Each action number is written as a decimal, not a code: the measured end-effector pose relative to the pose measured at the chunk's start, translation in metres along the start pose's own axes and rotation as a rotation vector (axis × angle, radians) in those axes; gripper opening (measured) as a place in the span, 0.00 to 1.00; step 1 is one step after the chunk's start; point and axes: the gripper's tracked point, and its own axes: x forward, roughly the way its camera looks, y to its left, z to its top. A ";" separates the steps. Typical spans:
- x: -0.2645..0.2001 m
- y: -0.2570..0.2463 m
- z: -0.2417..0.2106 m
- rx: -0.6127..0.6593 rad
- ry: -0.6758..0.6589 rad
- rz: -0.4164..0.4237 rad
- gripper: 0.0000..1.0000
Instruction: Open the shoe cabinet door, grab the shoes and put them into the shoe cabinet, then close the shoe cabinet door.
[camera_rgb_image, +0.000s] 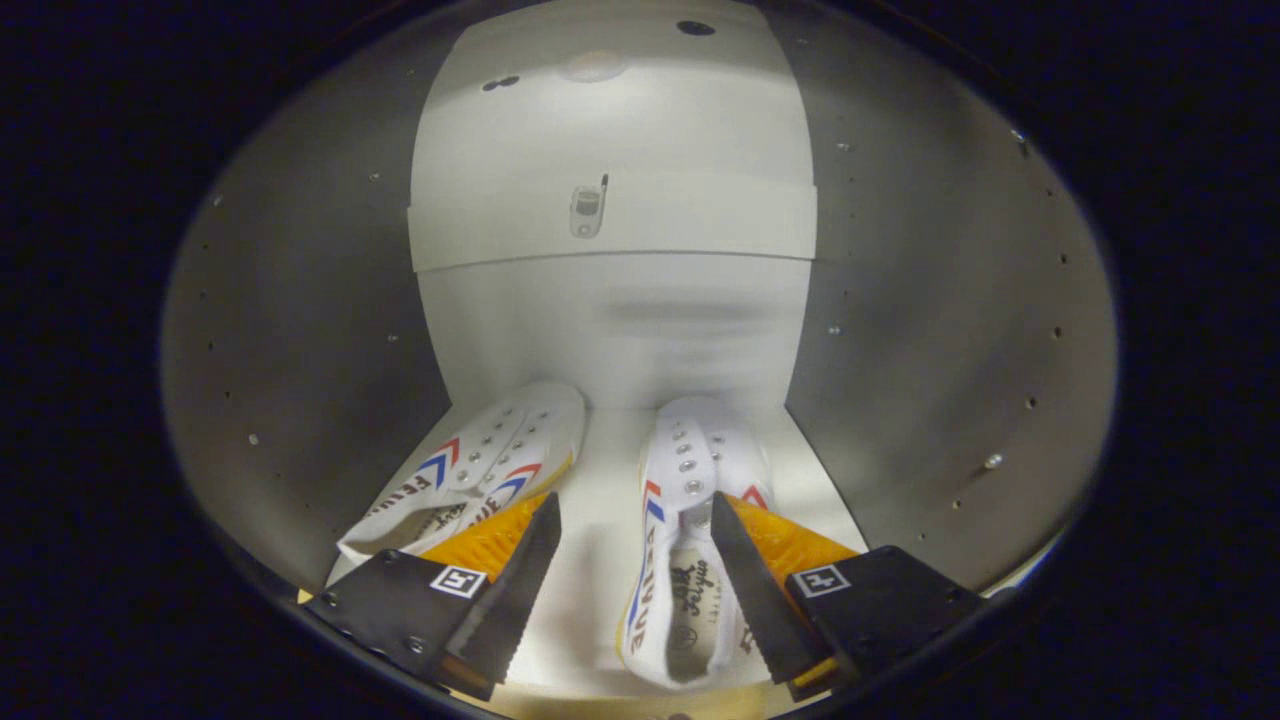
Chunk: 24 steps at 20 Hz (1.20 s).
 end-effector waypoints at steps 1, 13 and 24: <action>-0.010 0.002 0.004 0.002 -0.017 0.003 0.95; -0.205 0.043 0.007 0.071 -0.203 0.054 0.96; -0.435 0.033 -0.041 0.056 -0.323 0.055 0.96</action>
